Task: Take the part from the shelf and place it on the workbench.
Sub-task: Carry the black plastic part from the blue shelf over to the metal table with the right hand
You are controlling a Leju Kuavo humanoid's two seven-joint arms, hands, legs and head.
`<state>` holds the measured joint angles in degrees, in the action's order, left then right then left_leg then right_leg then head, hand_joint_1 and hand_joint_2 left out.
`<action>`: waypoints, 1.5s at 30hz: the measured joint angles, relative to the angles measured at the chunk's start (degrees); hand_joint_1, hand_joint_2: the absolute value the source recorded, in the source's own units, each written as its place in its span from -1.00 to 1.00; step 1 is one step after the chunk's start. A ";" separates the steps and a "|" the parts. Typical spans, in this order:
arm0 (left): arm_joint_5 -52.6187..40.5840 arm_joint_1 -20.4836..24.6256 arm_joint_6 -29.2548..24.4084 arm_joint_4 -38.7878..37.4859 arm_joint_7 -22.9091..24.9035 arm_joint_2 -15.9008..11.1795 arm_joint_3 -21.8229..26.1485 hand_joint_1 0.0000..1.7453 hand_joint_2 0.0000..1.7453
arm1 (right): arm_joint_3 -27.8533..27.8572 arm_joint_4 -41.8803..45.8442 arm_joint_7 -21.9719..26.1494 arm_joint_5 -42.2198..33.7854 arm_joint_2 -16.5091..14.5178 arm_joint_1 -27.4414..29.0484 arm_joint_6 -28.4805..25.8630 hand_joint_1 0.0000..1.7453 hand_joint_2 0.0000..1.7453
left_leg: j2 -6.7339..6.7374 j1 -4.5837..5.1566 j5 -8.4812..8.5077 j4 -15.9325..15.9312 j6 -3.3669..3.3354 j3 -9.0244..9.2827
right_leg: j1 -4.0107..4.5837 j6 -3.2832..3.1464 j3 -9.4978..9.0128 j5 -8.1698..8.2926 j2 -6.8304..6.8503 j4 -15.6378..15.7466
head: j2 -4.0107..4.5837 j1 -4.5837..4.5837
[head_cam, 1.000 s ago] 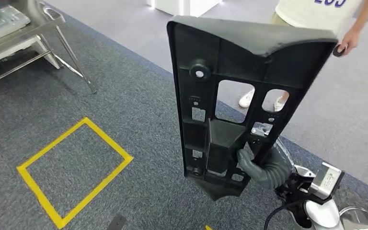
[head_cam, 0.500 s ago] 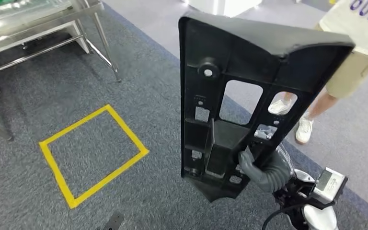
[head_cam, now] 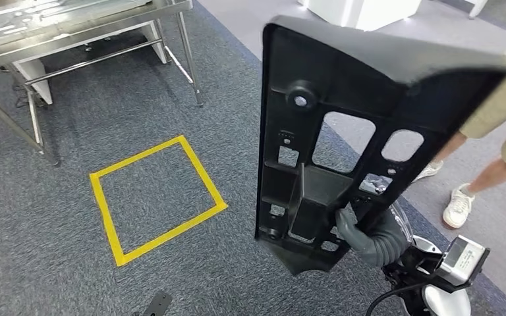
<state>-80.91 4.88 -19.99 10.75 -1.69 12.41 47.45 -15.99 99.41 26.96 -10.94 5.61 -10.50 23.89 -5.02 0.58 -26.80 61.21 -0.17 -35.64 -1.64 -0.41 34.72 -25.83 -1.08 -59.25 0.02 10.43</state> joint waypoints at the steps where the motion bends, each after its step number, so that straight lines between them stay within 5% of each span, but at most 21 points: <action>1: 0.00 0.12 -0.04 0.00 -0.04 -0.08 0.00 -1.00 1.00 | 0.03 0.04 -0.01 0.01 -0.05 -0.02 0.05 1.00 1.00 | 1.68 -0.14 -1.45 2.66 0.35 -1.18 | -0.04 -0.22 -0.32 -0.07 0.71 0.21 | 0.00 0.05; 3: -0.01 0.35 -0.05 0.00 -0.15 -0.06 -0.01 -1.00 1.00 | 0.08 0.10 -0.03 0.04 -0.08 0.11 0.11 1.00 1.00 | 3.97 -0.63 -4.69 10.05 1.14 -5.09 | 0.00 -0.37 -0.68 -0.37 2.09 0.29 | 0.00 0.11; 5: 0.00 0.27 -0.05 0.00 -0.25 -0.08 -0.01 -1.00 1.00 | 0.10 0.10 -0.07 0.05 -0.08 0.29 0.11 1.00 1.00 | 4.60 -1.16 -4.94 13.44 1.72 -7.28 | -0.04 -0.21 -1.01 -0.75 3.49 0.27 | 0.00 0.11; 9: -0.01 0.19 -0.05 0.00 -0.38 -0.16 0.00 -1.00 1.00 | 0.10 0.10 -0.11 0.08 -0.08 0.37 0.11 1.00 1.00 | 7.85 -1.28 2.06 0.34 1.67 -1.15 | -0.03 0.73 -2.34 -1.74 5.90 0.28 | 0.00 0.10; 11: 0.01 0.25 -0.04 0.00 -0.40 -0.17 0.00 -1.00 1.00 | 0.10 0.11 -0.14 0.10 -0.09 0.34 0.12 1.00 1.00 | 8.71 -0.84 2.50 -2.35 0.85 0.09 | 0.25 1.43 -2.79 -2.06 6.74 0.42 | 0.00 0.10; 13: 0.13 0.16 -0.04 0.00 -0.42 -0.24 0.00 -1.00 1.00 | 0.10 0.15 -0.16 0.12 -0.09 0.30 0.14 1.00 1.00 | 7.45 -0.75 2.51 -2.56 -0.09 0.17 | 0.21 2.21 -3.29 -2.26 7.46 0.76 | 0.00 0.10; 15: 0.29 0.14 -0.05 0.00 -0.46 -0.29 0.00 -1.00 1.00 | 0.14 0.26 -0.13 0.14 -0.07 0.20 0.20 1.00 1.00 | 6.19 -0.94 2.71 -3.20 -0.97 0.74 | -0.07 2.73 -3.07 -3.48 5.69 -0.78 | 0.00 0.07; 17: 0.36 0.29 -0.05 0.00 -0.54 -0.29 0.00 -1.00 1.00 | 0.21 0.38 -0.09 0.14 -0.01 0.29 0.22 1.00 1.00 | 4.94 -0.97 2.81 -3.53 -1.64 1.12 | -0.08 2.76 -0.04 -6.52 2.63 -6.91 | 0.00 0.02; 19: 0.36 0.32 -0.02 0.00 -0.56 -0.28 0.00 -1.00 1.00 | 0.31 0.40 -0.09 0.11 0.11 0.59 0.22 1.00 1.00 | 3.47 -0.71 2.70 -3.45 -2.01 1.15 | 0.16 2.59 4.38 -8.77 1.50 -14.07 | 0.00 0.02; 20: 0.35 0.24 0.00 0.00 -0.56 -0.28 0.01 -1.00 1.00 | 0.37 0.39 -0.09 0.11 0.17 0.72 0.23 1.00 1.00 | 2.65 -0.56 2.63 -3.38 -2.10 1.19 | 0.28 2.45 5.71 -8.44 1.35 -15.55 | 0.00 0.02; 21: 0.35 0.17 0.02 0.00 -0.57 -0.28 0.01 -1.00 1.00 | 0.44 0.39 -0.09 0.10 0.22 0.78 0.25 1.00 1.00 | 1.81 -0.42 2.55 -3.28 -2.14 1.27 | 0.39 2.20 5.92 -6.90 1.21 -14.66 | 0.00 0.02; 24: 0.34 0.11 0.04 0.00 -0.66 -0.17 0.01 -1.00 1.00 | 0.63 0.40 -0.10 0.11 0.44 0.83 0.27 1.00 1.00 | -0.54 -0.17 2.17 -2.83 -1.94 1.38 | 0.67 1.05 2.15 -0.44 -1.47 -3.91 | 0.00 0.02; 26: 0.33 0.09 0.07 -0.01 -0.72 -0.06 0.01 -1.00 1.00 | 0.73 0.43 -0.07 0.09 0.56 0.87 0.27 1.00 1.00 | -1.69 -0.34 1.98 -2.66 -1.41 1.11 | 0.87 0.70 0.64 0.58 -2.94 -0.15 | 0.00 0.02; 28: 0.25 -0.05 0.09 -0.02 -0.80 -0.01 0.01 -1.00 1.00 | 0.76 0.52 -0.01 0.08 0.58 0.93 0.20 1.00 1.00 | -2.68 -0.54 1.89 -2.83 -0.68 0.97 | 0.90 0.52 0.24 0.49 -2.05 0.41 | 0.00 0.02; 31: 0.14 -0.11 0.06 -0.02 -0.88 -0.07 0.00 -1.00 1.00 | 0.76 0.82 0.08 0.15 0.58 1.21 -0.03 1.00 1.00 | 0.51 -0.35 -0.15 0.38 0.22 -0.30 | 0.37 -0.30 -1.01 0.58 -0.02 1.63 | 0.00 0.04; 33: 0.14 0.08 0.06 -0.02 -0.89 -0.08 0.00 -1.00 1.00 | 0.76 0.98 0.14 0.21 0.57 1.61 -0.14 1.00 1.00 | 3.55 -0.74 -3.44 7.39 0.84 -3.81 | 0.43 -0.57 -1.50 0.26 1.48 1.74 | 0.00 0.07; 35: 0.15 0.08 0.07 -0.02 -0.87 -0.09 0.00 -1.00 1.00 | 0.76 1.00 0.14 0.27 0.56 1.91 -0.15 1.00 1.00 | 4.47 -1.24 -4.73 12.53 1.45 -6.72 | 0.42 -0.45 -1.82 -0.14 2.93 1.71 | 0.00 0.07; 37: 0.27 -0.02 0.08 -0.02 -0.85 -0.12 0.00 -1.00 1.00 | 0.76 0.99 0.14 0.30 0.55 1.95 -0.14 1.00 1.00 | 5.06 -1.58 -1.90 9.45 1.80 -5.49 | 0.31 -0.11 -2.33 -0.57 4.26 1.68 | 0.00 0.08; 40: 0.52 0.05 0.02 -0.02 -0.86 -0.17 0.00 -1.00 1.00 | 0.75 0.95 0.14 0.37 0.51 1.45 -0.02 1.00 1.00 | 7.11 -1.40 2.75 -1.40 1.32 0.05 | 0.45 0.81 -3.18 -1.32 5.67 1.62 | 0.00 0.07; 43: 0.68 -0.08 -0.08 -0.02 -0.87 -0.21 0.02 -1.00 1.00 | 0.73 0.85 0.06 0.22 0.48 0.50 0.25 1.00 1.00 | 6.89 -1.02 2.62 -3.20 0.09 0.82 | 0.72 1.87 -3.62 -1.68 6.46 1.73 | 0.00 0.03; 45: 0.83 -0.14 -0.13 -0.02 -0.87 -0.22 0.02 -1.00 1.00 | 0.72 0.81 -0.01 -0.02 0.44 0.02 0.46 1.00 1.00 | 6.34 -1.15 2.58 -3.52 -0.64 1.05 | 0.48 2.51 -3.54 -2.47 5.43 0.95 | 0.00 0.03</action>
<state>-80.08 4.74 -20.11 10.73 -2.56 12.19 47.47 -15.27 100.23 26.95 -10.97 6.05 -10.48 24.35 1.32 -0.58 -24.22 57.69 -0.81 -34.59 -1.17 2.09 31.18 -28.29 4.35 -58.30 0.02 10.46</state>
